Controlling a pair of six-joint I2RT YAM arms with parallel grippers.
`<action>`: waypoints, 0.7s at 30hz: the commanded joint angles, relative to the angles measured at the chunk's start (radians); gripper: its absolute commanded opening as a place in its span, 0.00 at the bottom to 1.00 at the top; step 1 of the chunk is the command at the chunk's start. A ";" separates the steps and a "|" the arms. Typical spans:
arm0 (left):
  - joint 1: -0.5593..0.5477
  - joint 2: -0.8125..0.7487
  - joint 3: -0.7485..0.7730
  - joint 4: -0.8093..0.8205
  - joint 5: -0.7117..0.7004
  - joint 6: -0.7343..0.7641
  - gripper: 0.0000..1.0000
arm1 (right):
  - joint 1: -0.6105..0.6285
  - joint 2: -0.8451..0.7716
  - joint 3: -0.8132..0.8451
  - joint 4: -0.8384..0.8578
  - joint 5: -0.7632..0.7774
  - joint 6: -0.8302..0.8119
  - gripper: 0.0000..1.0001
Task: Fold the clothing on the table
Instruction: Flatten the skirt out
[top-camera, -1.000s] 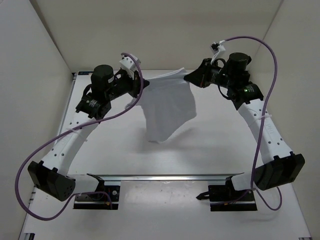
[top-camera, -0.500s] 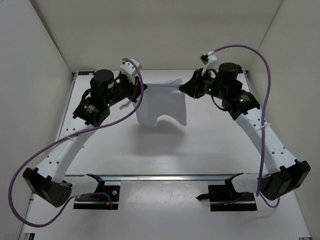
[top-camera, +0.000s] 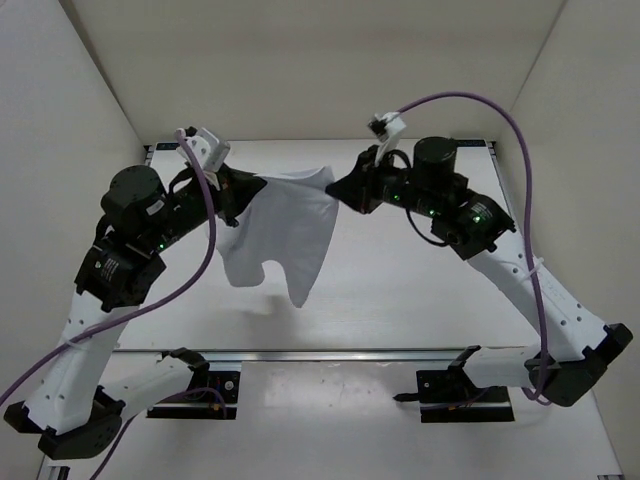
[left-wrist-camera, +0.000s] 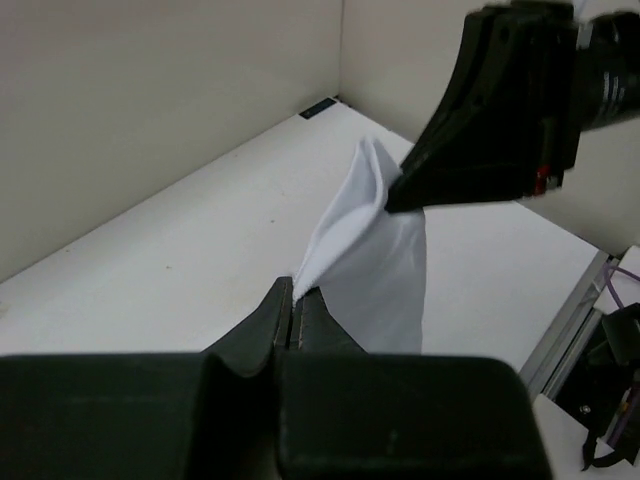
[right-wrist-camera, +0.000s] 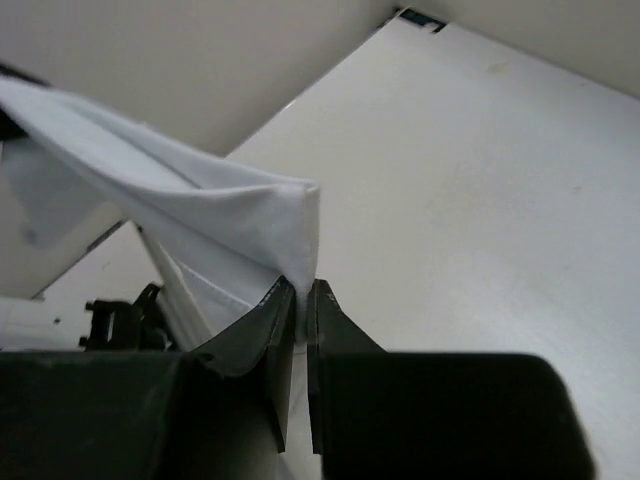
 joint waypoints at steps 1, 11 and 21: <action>0.023 0.135 -0.006 0.048 0.022 -0.036 0.00 | -0.148 0.013 -0.038 -0.035 0.017 -0.027 0.00; 0.054 0.595 -0.184 0.297 0.076 -0.110 0.00 | -0.452 0.223 -0.279 0.154 -0.109 -0.065 0.00; 0.108 0.932 0.217 0.240 -0.044 -0.134 0.99 | -0.539 0.532 -0.067 0.162 -0.143 -0.103 0.39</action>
